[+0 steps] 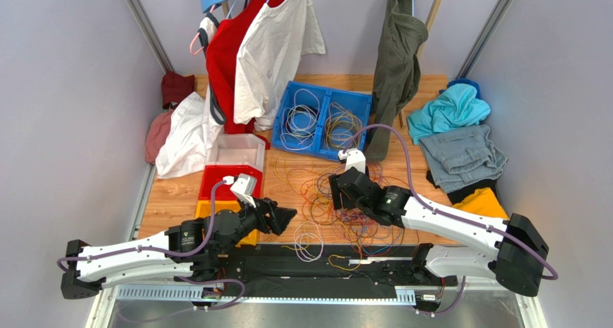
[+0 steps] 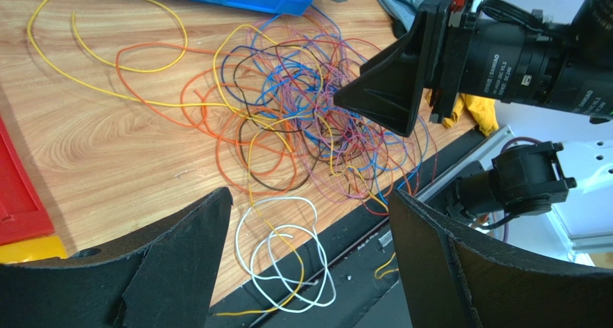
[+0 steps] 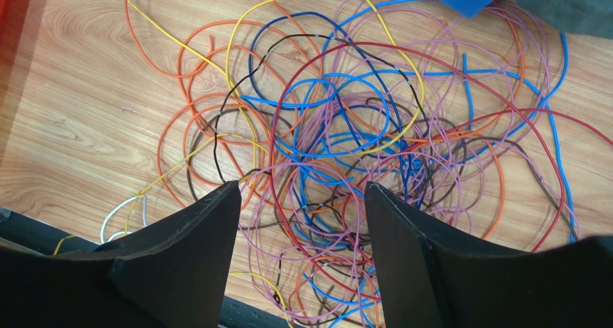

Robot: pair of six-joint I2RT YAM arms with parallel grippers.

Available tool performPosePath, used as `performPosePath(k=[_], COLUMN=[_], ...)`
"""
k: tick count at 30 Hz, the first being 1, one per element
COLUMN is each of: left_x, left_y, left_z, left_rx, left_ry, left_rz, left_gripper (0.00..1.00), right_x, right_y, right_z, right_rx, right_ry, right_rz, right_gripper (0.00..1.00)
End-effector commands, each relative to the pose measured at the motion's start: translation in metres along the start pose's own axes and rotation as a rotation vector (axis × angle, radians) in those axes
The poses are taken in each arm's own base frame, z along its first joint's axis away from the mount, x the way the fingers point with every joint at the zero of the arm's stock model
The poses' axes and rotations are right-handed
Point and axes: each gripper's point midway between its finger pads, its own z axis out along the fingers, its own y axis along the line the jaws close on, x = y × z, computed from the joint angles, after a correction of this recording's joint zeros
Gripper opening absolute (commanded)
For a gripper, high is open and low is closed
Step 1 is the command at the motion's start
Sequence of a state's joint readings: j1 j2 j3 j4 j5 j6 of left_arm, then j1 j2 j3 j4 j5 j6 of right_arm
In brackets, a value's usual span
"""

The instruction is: Untangle the cables

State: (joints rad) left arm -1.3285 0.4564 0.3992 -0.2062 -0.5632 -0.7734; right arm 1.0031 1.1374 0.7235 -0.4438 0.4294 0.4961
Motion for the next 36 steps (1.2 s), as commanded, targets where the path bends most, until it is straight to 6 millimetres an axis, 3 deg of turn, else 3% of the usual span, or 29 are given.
performPosePath(k=[1,10,20,23,24,26,27,28,30,31,36], left_x=[0.003,0.008,0.012,0.014,0.013,0.012,0.010,0.008,0.001,-0.006,-0.039], left_y=[0.002,0.007,0.009,0.010,0.010,0.011,0.012,0.012,0.014,0.014,0.015], left_z=[0.002,-0.001,0.002,0.001,0.001,0.000,-0.001,-0.002,-0.005,-0.007,-0.019], left_rx=[-0.007,-0.019,-0.025,-0.030,-0.030,-0.034,-0.036,-0.036,-0.045,-0.047,-0.059], left_ry=[-0.001,0.014,0.018,0.029,0.028,0.026,0.019,0.012,-0.014,-0.032,-0.128], left_rz=[-0.015,-0.021,-0.020,-0.016,-0.017,-0.018,-0.019,-0.022,-0.019,-0.022,0.009], left_gripper=[0.89,0.89,0.89,0.89,0.88,0.88,0.88,0.88,0.88,0.88,0.89], right_x=[-0.013,-0.004,0.045,0.051,0.050,0.034,0.023,-0.007,-0.037,-0.073,-0.136], right_y=[0.003,-0.022,-0.019,-0.019,-0.018,-0.014,-0.008,0.001,0.018,0.028,0.047], right_z=[0.016,0.051,0.085,0.088,0.087,0.073,0.064,0.043,0.008,-0.024,-0.111], right_rx=[0.019,0.070,0.079,0.075,0.072,0.041,0.028,-0.015,-0.060,-0.117,-0.294], right_ry=[-0.022,0.023,0.169,0.176,0.167,0.106,0.057,-0.042,-0.159,-0.269,-0.436], right_rz=[0.010,0.110,0.094,0.109,0.115,0.124,0.092,0.095,0.041,0.040,0.022], right_gripper=[0.66,0.66,0.62,0.37,0.19,0.00,0.00,0.00,0.00,0.00,0.00])
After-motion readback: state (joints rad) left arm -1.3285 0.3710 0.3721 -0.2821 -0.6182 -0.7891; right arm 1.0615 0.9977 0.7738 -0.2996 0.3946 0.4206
